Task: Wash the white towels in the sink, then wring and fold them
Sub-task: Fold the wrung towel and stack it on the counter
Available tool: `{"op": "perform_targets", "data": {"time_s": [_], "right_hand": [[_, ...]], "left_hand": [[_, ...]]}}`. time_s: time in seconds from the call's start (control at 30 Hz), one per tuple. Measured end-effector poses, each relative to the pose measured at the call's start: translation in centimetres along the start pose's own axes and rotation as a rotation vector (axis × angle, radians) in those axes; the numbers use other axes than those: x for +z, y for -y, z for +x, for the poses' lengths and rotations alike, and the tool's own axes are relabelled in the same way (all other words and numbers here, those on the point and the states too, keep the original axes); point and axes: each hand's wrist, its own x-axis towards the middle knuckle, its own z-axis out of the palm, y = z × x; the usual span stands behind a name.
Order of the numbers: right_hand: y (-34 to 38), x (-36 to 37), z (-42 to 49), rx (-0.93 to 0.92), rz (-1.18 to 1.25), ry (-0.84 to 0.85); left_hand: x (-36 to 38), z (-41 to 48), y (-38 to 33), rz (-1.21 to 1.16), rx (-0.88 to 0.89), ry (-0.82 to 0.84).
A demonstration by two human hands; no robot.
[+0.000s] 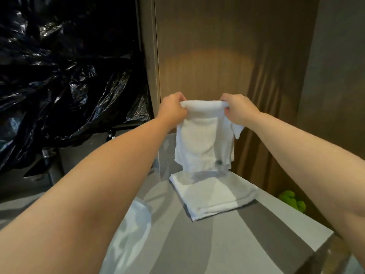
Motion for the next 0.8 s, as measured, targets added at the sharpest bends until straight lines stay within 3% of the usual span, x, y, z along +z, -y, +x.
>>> {"op": "perform_targets", "data": {"time_s": [0.1,0.23,0.3,0.37,0.43,0.5,0.67,0.73,0.8], "right_hand": [[0.0,0.7,0.8,-0.028,-0.001,-0.191],[-0.3,0.5,-3.4,-0.032,0.164,-0.293],[-1.3,1.2,-7.0,-0.064,0.182,-0.158],[-2.1,2.5,-10.7,-0.097,0.152,0.120],[-2.9,3.9,-13.6,-0.079,0.130,0.378],[-3.1,4.7,-15.3,-0.036,0.179,0.557],[-3.0,2.9,-15.3,-0.032,0.172,0.984],[-2.1,1.7,-14.4,0.031,0.311,1.022],[-1.0,2.4,-13.8,0.134,0.385,0.890]], "left_hand": [[0.1,0.7,-1.2,0.004,0.018,-0.153],[0.3,-4.1,-1.1,0.145,0.326,-0.188],[1.0,-7.9,-0.2,0.338,0.515,-0.050],[2.2,-11.7,0.5,0.519,0.629,0.166],[3.3,-14.6,0.5,0.557,0.670,0.330],[4.2,-16.3,0.6,0.450,0.613,0.475],[4.4,-16.9,2.5,0.215,0.289,1.013],[4.1,-16.3,3.0,-0.028,0.086,1.029],[4.3,-16.0,3.9,-0.017,0.026,0.926]]}}
